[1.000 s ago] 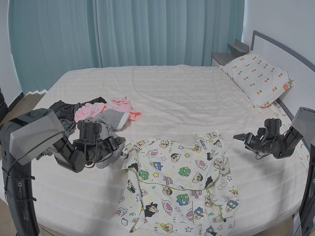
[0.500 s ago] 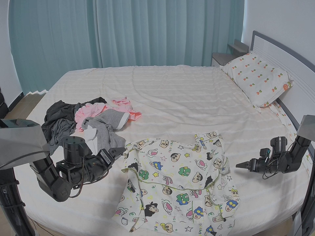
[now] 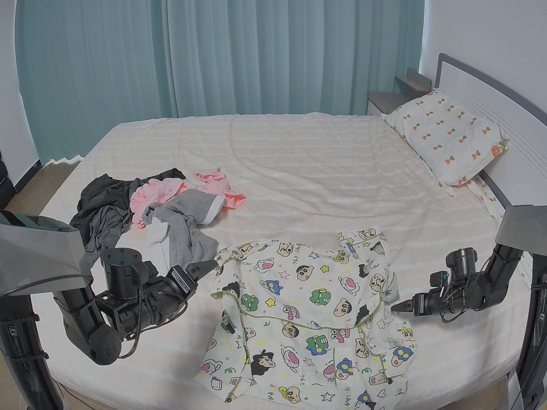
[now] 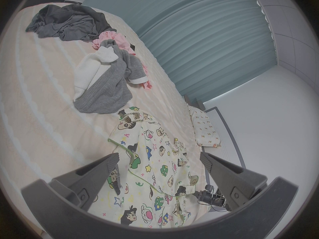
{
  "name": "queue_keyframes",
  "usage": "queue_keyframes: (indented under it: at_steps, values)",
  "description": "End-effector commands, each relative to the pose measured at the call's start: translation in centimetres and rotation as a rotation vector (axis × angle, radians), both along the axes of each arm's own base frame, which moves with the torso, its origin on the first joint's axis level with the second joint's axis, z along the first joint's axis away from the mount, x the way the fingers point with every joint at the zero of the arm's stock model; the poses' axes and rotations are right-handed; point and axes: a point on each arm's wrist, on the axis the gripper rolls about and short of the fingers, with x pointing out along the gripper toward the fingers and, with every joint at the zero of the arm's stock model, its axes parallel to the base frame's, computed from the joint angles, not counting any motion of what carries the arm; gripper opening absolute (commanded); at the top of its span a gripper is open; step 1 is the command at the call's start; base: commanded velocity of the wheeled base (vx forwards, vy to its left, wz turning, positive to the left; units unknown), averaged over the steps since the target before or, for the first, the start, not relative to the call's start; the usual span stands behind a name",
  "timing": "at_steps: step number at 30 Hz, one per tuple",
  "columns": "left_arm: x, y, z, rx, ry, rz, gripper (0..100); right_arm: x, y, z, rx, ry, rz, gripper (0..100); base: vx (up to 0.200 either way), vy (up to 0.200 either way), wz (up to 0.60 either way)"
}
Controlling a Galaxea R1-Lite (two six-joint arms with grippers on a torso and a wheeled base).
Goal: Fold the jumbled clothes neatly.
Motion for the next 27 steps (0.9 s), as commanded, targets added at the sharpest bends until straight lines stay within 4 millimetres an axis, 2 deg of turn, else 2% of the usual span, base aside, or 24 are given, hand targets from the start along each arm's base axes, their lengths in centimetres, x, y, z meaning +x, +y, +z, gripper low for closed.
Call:
queue_keyframes:
  at_steps: [1,8,9,27]
  values:
    - [-0.2,0.1,-1.3,0.015,0.045,0.001,100,0.0,0.5,-0.4,-0.003,0.010,0.020,100,0.000,0.000,0.00]
    - [-0.2,0.1,-1.3,0.015,0.044,0.001,100,0.1,1.7,-0.4,-0.013,0.005,0.050,100,0.000,0.000,0.00]
    - [-0.2,0.1,-1.3,0.015,0.045,0.001,100,0.1,1.9,-0.4,-0.019,0.010,0.052,0,0.000,0.000,0.00]
    - [-0.4,0.2,-1.9,0.027,0.072,0.004,100,0.3,1.9,-0.1,-0.067,0.054,0.063,0,0.000,0.000,0.00]
